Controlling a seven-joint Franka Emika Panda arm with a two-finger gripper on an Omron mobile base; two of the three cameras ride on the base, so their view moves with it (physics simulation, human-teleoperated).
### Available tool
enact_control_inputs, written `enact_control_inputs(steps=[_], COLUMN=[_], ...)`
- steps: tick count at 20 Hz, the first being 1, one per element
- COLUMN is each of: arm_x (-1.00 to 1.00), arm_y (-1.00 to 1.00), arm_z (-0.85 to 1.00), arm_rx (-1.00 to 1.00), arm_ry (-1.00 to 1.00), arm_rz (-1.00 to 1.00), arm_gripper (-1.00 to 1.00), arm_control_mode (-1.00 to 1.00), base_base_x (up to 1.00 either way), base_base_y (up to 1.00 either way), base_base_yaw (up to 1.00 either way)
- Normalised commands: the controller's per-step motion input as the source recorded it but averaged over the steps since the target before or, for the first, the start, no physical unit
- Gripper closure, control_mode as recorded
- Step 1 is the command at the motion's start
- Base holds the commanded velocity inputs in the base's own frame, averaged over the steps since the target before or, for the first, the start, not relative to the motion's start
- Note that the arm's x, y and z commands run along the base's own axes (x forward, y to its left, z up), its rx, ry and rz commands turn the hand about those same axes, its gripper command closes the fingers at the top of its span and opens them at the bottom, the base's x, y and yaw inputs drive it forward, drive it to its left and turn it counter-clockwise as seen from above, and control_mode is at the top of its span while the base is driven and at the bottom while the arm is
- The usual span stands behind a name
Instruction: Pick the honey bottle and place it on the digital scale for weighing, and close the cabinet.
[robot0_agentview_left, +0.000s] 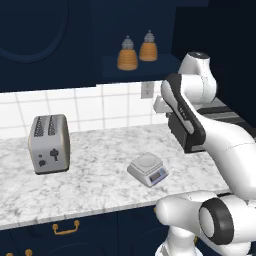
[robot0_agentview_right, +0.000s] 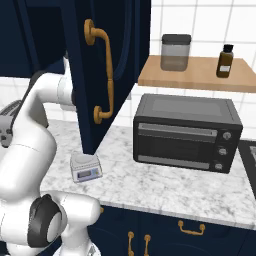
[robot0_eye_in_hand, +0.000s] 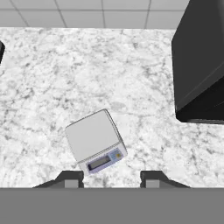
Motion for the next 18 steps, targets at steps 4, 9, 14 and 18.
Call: enact_control_inputs(steps=[4, 9, 14, 18], arm_x=[-0.35, -0.54, -0.34, -0.23], arm_y=[0.05, 0.06, 0.20, 0.32], arm_z=[0.00, 0.24, 0.60, 0.72], arm_rx=[0.00, 0.00, 0.00, 0.00], arm_ry=[-0.05, -0.16, -0.23, -0.33], arm_rz=[0.02, 0.02, 0.00, 0.00], arm_gripper=[-1.00, -1.00, -1.00, -1.00], arm_control_mode=[-1.00, -1.00, -1.00, -1.00], base_base_x=[0.00, 0.00, 0.00, 0.00], base_base_y=[0.00, 0.00, 0.00, 0.00], base_base_yaw=[0.00, 0.00, 0.00, 0.00])
